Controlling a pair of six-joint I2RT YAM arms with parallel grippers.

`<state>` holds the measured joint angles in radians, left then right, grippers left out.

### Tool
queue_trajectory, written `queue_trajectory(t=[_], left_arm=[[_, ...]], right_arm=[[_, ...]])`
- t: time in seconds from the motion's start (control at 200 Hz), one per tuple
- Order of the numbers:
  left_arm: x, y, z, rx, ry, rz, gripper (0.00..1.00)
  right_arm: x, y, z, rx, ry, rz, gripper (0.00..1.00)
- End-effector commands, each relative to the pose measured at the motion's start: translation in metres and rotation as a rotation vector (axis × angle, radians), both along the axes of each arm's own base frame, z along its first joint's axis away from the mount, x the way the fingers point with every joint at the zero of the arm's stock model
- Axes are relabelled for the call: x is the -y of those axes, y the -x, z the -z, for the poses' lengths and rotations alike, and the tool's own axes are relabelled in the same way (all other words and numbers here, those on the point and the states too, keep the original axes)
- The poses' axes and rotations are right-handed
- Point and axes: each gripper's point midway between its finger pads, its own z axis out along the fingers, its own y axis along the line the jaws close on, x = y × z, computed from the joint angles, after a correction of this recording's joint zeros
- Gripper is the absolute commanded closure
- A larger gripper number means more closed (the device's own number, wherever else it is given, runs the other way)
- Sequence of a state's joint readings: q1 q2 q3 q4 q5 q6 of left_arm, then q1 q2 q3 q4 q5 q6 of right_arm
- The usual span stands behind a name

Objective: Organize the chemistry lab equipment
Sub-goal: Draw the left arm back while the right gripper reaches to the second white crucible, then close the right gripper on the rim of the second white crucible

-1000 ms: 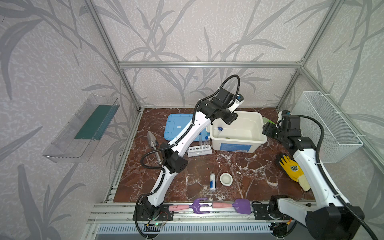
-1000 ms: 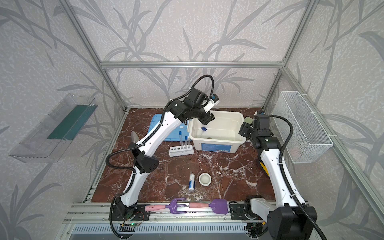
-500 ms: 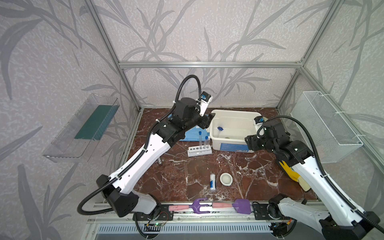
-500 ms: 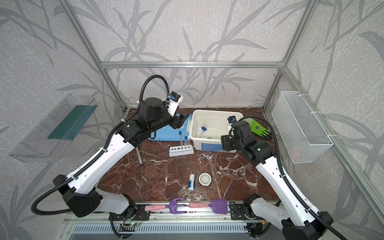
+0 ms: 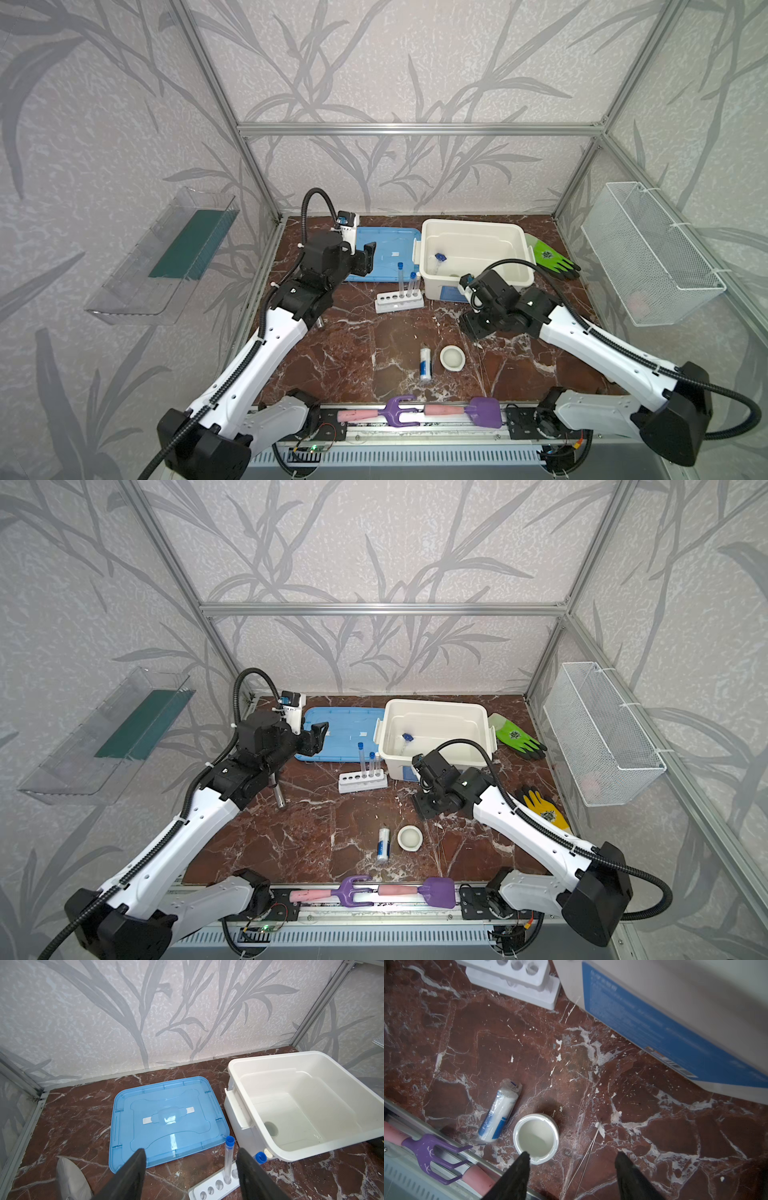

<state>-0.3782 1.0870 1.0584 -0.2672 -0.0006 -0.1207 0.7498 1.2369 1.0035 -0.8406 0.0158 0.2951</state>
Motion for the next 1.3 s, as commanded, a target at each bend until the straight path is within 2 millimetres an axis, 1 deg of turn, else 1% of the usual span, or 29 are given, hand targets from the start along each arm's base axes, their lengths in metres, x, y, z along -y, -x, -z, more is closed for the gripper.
queue_trajectory(t=[0.0,0.085,0.18,0.265,0.445,0.61,0.81,0.85,0.975,1.06,1.295], left_arm=[[-0.010,0.006,0.000,0.012,0.059,-0.025,0.31],[-0.012,0.010,0.014,0.005,0.065,-0.019,0.31],[-0.009,0.015,0.026,0.005,0.069,0.011,0.31],[-0.009,0.016,0.031,0.002,0.066,0.016,0.31],[-0.006,0.015,0.038,-0.011,0.060,0.034,0.31],[-0.007,0.014,0.041,-0.014,0.054,0.029,0.31],[-0.006,0.012,0.042,-0.019,0.056,0.036,0.31],[-0.005,0.012,0.044,-0.027,0.057,0.043,0.31],[-0.001,0.013,0.043,-0.022,0.067,0.061,0.31],[-0.003,0.012,0.042,-0.017,0.067,0.053,0.31],[0.000,0.008,0.047,-0.038,0.063,0.061,0.31]], right_arm=[[-0.006,0.012,0.017,-0.063,0.007,0.008,0.36],[-0.012,0.019,0.027,-0.093,0.003,-0.015,0.37],[-0.015,0.024,0.039,-0.131,0.007,-0.030,0.39],[-0.017,0.027,0.048,-0.154,0.015,-0.036,0.40],[-0.015,0.028,0.066,-0.178,0.043,-0.030,0.43],[-0.017,0.030,0.075,-0.196,0.051,-0.041,0.45],[-0.012,0.031,0.088,-0.219,0.112,-0.051,0.46],[-0.013,0.032,0.091,-0.227,0.118,-0.055,0.47],[-0.015,0.033,0.099,-0.243,0.124,-0.064,0.49],[-0.017,0.034,0.103,-0.249,0.127,-0.067,0.50],[-0.019,0.038,0.112,-0.271,0.122,-0.070,0.58]])
